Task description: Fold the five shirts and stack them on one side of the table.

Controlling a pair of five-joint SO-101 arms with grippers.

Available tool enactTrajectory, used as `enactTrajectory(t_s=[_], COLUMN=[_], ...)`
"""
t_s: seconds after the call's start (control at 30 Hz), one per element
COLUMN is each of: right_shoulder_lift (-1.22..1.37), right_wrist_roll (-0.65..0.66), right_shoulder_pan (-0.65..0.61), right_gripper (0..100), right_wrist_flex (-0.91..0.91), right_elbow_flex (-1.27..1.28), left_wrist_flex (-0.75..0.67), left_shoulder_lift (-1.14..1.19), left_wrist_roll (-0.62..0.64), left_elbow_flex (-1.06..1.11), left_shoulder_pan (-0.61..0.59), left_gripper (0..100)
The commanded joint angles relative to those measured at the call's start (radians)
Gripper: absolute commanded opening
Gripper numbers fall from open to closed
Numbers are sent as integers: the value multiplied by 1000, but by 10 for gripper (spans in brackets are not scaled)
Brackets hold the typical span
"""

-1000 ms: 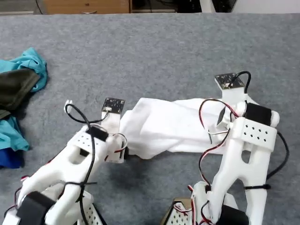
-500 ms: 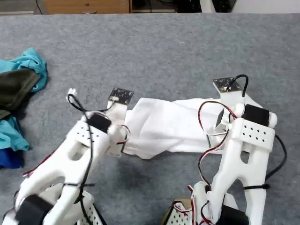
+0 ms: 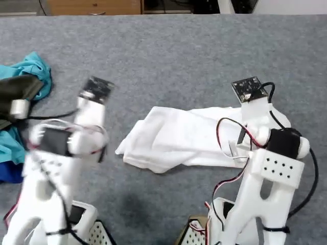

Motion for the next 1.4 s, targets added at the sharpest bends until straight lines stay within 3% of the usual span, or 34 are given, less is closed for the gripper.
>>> enactTrajectory(t_s=[0.0, 0.17, 0.33, 0.6, 0.73, 0.93, 1.2, 1.27, 1.37], right_shoulder_lift=[-27, -31, -31, -28, -28, -28, -28, -28, -27], right_wrist_roll=[9, 9, 9, 8, 9, 6, 5, 9, 11], right_shoulder_pan=[-18, -16, -16, -18, -18, -18, -16, -12, -10], right_gripper=[239, 239, 239, 239, 239, 239, 239, 239, 239], right_wrist_flex=[40, 38, 25, 0, -6, -3, 3, 3, 0], right_elbow_flex=[-50, -19, -13, -13, -15, -15, -13, -13, -13], left_wrist_flex=[-295, -551, -698, -763, -761, -733, -697, -634, -393], left_shoulder_lift=[25, 45, 48, 205, 331, 469, 530, 519, 449], left_wrist_roll=[104, 218, 269, 304, 304, 299, 301, 295, 195], left_elbow_flex=[318, 440, 468, 443, 356, 241, 190, 169, 57], left_shoulder_pan=[127, 149, 150, 143, 149, 150, 150, 150, 147], left_gripper=[88, 220, 232, 232, 226, 26, 18, 18, 18])
